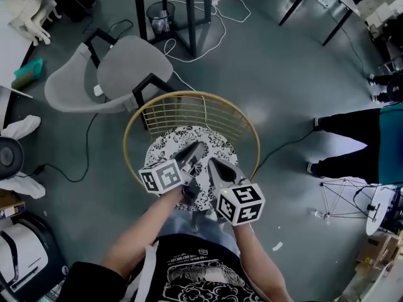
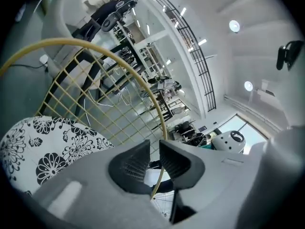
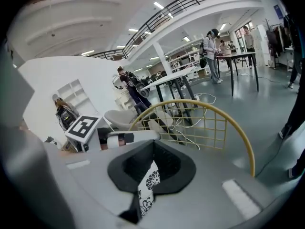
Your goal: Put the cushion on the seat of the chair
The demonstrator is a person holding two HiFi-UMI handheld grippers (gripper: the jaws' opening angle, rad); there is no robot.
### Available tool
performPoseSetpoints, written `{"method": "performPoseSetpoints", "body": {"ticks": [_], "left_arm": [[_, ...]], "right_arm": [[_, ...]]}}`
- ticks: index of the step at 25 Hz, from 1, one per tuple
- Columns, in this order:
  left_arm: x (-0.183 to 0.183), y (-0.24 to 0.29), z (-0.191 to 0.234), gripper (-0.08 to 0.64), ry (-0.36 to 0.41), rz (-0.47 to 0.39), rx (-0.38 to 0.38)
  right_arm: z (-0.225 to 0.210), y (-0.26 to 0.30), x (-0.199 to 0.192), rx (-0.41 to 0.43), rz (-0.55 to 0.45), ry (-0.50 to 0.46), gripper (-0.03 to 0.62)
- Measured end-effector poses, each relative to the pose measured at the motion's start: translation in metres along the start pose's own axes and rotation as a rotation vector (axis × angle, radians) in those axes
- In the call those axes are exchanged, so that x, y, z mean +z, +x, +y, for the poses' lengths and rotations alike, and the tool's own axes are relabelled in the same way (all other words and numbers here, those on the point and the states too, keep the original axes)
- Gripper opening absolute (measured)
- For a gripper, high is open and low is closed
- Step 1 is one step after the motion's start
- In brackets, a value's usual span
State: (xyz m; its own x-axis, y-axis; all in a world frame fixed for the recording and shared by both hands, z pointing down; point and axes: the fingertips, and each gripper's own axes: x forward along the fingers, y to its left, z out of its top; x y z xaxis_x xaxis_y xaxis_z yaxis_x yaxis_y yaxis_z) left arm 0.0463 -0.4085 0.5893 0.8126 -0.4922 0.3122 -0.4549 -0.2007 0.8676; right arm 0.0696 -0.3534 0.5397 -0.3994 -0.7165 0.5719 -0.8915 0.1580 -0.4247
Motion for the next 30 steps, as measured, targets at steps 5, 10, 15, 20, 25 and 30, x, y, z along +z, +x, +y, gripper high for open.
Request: {"method": "performPoseSetpoints", "body": {"ticks": [5, 10, 15, 20, 25, 30], "left_arm": [[-0.005, -0.029, -0.034, 0.023, 0.125, -0.034, 0.019], [-0.022, -0.057, -0.062, -0.002, 0.257, -0.042, 0.070], [-0.042, -0.082, -0.087, -0.002, 0.370, -0.038, 0.111], [-0.052, -0.101, -0.099, -0.003, 0.441, -0.080, 0.170], [-0.063, -0.120, -0.114, -0.003, 0.530, -0.105, 0.217], [-0.072, -0.135, -0.124, -0.005, 0.552, -0.138, 0.229]], "right_arm": [[0.014, -0.020, 0.008, 0.051, -0.036, -0.063, -0.006], [0.030, -0.044, 0.004, 0.093, -0.060, -0.106, -0.006], [0.043, -0.067, -0.007, 0.132, -0.073, -0.148, -0.006], [0.051, -0.088, -0.011, 0.162, -0.105, -0.197, -0.006], [0.060, -0.107, -0.018, 0.189, -0.118, -0.224, -0.006], [0.071, -0.125, -0.024, 0.206, -0.133, -0.263, -0.008]]}}
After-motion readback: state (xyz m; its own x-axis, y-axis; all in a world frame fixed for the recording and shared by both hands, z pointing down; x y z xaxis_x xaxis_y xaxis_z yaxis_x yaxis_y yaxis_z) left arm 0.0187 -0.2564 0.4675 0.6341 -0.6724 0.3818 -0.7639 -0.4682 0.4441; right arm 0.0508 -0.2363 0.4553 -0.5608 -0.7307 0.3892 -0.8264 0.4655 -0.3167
